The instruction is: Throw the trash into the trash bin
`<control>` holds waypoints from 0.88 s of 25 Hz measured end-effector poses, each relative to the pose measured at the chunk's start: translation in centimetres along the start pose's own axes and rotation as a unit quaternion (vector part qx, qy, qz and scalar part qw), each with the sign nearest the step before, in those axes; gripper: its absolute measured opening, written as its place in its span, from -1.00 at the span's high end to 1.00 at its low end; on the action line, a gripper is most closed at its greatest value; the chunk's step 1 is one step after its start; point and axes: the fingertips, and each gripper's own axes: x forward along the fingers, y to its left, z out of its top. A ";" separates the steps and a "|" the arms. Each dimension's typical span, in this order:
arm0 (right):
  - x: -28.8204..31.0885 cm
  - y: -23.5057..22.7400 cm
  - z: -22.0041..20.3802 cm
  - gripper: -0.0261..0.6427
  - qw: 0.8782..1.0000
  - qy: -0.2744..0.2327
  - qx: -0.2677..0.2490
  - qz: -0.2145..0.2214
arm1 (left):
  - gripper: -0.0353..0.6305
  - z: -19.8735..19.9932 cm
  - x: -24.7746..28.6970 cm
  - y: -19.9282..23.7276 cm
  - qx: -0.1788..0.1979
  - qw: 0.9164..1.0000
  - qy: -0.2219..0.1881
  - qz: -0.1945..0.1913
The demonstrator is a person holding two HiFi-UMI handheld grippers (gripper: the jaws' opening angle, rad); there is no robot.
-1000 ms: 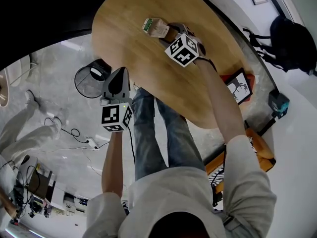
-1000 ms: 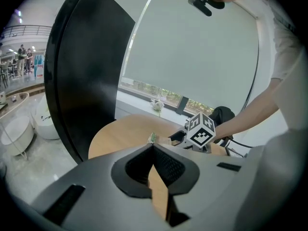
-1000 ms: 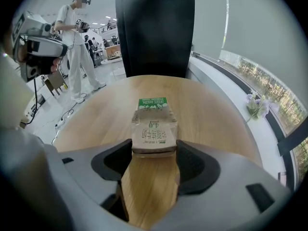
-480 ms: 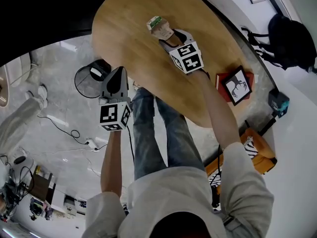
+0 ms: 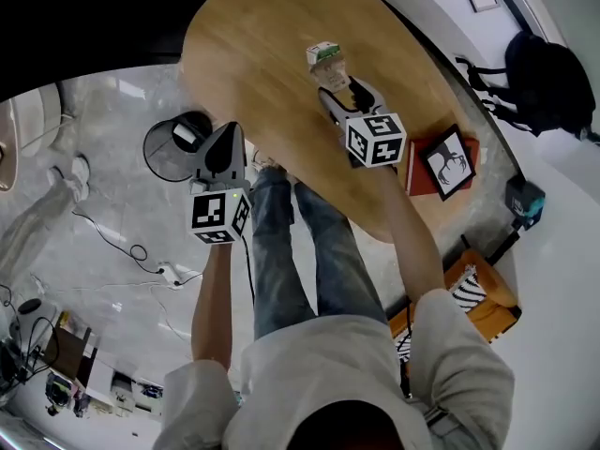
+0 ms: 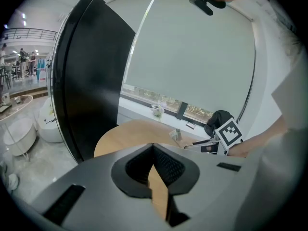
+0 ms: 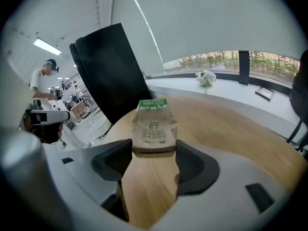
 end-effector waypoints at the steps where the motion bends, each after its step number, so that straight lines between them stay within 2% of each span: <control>1: -0.1 0.3 0.0 0.02 1.000 0.001 -0.006 0.002 | 0.84 -0.1 -0.4 0.2 -0.003 1.000 -0.003 0.004; 7: 0.6 4.3 0.6 0.02 0.998 0.008 -0.044 0.036 | 0.84 -1.1 -4.0 2.3 -0.026 0.999 -0.021 0.039; 14: 3.9 13.5 0.2 0.02 0.986 0.036 -0.114 0.115 | 0.84 -3.0 -10.0 7.5 -0.068 0.990 -0.051 0.116; 18: 6.2 19.9 -0.6 0.02 0.973 0.056 -0.156 0.162 | 0.84 -5.0 -14.2 11.0 -0.099 0.980 -0.062 0.163; 22: 8.4 26.7 -1.7 0.02 0.950 0.080 -0.208 0.217 | 0.84 -7.7 -18.6 13.7 -0.138 0.963 -0.073 0.218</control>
